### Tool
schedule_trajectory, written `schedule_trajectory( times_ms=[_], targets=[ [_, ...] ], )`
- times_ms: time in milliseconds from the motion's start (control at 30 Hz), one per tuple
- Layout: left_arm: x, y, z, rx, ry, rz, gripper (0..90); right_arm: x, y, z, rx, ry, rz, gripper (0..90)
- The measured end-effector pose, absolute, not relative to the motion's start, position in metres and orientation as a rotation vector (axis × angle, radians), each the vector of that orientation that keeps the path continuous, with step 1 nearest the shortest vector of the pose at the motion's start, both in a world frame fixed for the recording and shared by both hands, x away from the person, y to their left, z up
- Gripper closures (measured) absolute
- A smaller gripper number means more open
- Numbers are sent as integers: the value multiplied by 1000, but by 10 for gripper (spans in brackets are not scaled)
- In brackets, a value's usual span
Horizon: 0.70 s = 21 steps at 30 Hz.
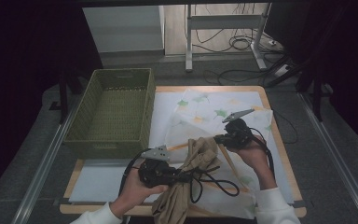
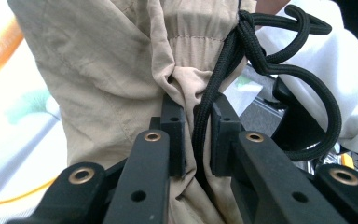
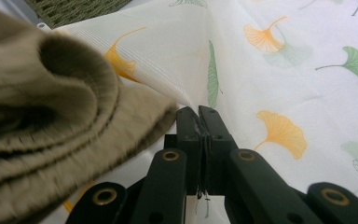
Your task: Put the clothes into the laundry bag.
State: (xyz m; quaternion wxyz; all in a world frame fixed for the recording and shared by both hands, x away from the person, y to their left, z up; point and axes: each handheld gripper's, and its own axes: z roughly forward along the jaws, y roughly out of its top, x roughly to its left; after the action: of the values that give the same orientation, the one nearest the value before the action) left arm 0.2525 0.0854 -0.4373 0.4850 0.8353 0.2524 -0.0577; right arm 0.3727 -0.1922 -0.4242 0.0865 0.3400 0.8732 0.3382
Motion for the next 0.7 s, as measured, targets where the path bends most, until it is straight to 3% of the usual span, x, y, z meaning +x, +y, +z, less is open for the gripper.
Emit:
schedule_trajectory(
  times_ms=[700],
  targets=[
    [267, 63, -456, 2125, 656, -114, 794, 369, -194, -418, 1009, 2586, 1040, 863]
  ],
)
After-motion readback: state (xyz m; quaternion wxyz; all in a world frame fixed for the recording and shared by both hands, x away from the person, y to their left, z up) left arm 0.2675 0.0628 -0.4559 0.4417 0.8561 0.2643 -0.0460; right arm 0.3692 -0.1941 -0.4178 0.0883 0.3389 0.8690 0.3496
